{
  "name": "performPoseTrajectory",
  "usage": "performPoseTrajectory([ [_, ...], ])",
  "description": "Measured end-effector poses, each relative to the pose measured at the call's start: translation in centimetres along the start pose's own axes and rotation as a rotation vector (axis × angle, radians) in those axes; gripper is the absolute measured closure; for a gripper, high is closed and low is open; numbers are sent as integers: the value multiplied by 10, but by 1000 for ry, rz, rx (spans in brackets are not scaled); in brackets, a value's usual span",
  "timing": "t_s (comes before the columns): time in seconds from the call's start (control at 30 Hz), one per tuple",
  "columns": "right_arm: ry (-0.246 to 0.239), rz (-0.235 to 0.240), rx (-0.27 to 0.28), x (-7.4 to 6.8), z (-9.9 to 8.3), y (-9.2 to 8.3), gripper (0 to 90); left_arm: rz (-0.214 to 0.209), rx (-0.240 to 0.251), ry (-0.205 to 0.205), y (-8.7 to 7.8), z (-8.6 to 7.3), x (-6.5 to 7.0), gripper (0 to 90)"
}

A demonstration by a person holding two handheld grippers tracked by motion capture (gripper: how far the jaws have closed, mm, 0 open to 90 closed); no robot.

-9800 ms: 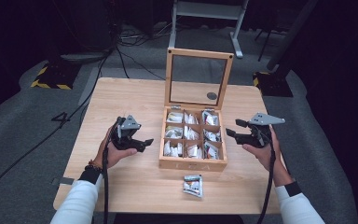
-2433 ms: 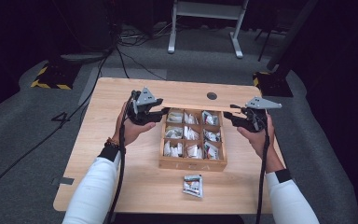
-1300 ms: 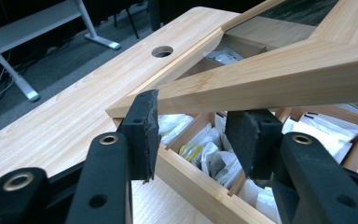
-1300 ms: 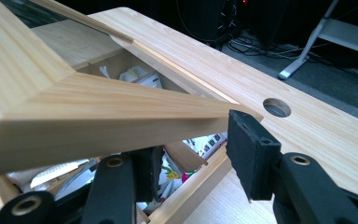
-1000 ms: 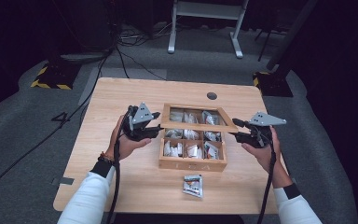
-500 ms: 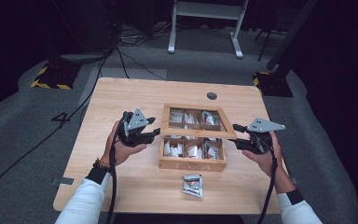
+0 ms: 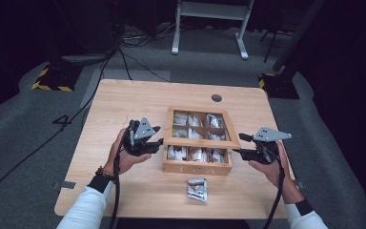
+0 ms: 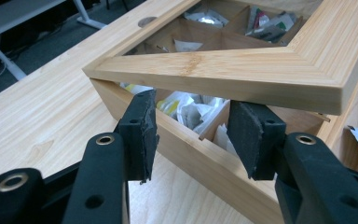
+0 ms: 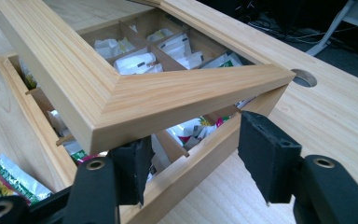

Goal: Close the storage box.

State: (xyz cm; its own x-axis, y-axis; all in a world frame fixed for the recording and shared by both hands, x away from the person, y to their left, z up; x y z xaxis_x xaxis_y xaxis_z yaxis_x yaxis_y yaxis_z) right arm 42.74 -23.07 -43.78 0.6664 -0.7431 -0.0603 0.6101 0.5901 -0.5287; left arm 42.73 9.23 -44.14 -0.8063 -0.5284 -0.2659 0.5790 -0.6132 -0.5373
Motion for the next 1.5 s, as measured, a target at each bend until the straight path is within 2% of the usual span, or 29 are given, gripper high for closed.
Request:
performPoseTrajectory([
  [0.27,8,2,-7,-1,-9,-1,434,-3,-30,21,2,-6,4,522],
  [0.53,-23,3,-31,-5,-17,-3,453,18,-59,45,2,-9,10,523],
  [0.67,-27,11,-45,-9,-21,-3,455,6,-70,51,1,-12,14,522],
  [0.77,-37,23,-59,-12,-24,-3,455,7,-74,56,0,-13,15,517],
  [0.87,-30,72,-59,-18,-24,-4,439,1,-92,58,-1,-16,16,507],
  [0.93,-44,92,-70,-23,-26,-4,428,-3,-106,64,-1,-20,18,507],
  [1.0,-62,76,-86,-25,-28,-2,418,-15,-116,61,-1,-23,19,507],
  [1.17,-36,87,-109,-26,-35,1,413,-36,-133,59,-1,-28,24,487],
  [1.27,-21,97,-109,-26,-37,2,409,-47,-124,48,-2,-30,26,472],
  [1.33,17,121,-105,-26,-38,2,419,-68,-120,51,-3,-30,31,432],
  [1.4,35,136,-104,-27,-39,3,422,-81,-125,58,-3,-31,35,416],
  [1.5,23,129,-133,-28,-44,6,417,-126,-101,43,-3,-30,42,378],
])
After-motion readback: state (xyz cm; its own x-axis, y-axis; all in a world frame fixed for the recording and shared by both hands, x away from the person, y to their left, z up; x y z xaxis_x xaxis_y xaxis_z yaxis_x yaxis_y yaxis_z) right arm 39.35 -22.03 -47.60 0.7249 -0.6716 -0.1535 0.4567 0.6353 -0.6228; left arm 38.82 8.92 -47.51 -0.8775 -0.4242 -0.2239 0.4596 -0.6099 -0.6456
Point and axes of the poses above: each handheld gripper's, and its own axes: y roughly forward along the jaws, z roughly out of its top, x roughly to its right, the point moved 7 cm from there along y, roughly forward along the jaws, and after that the axes turned 10 degrees about y, right-handed, at the moved point
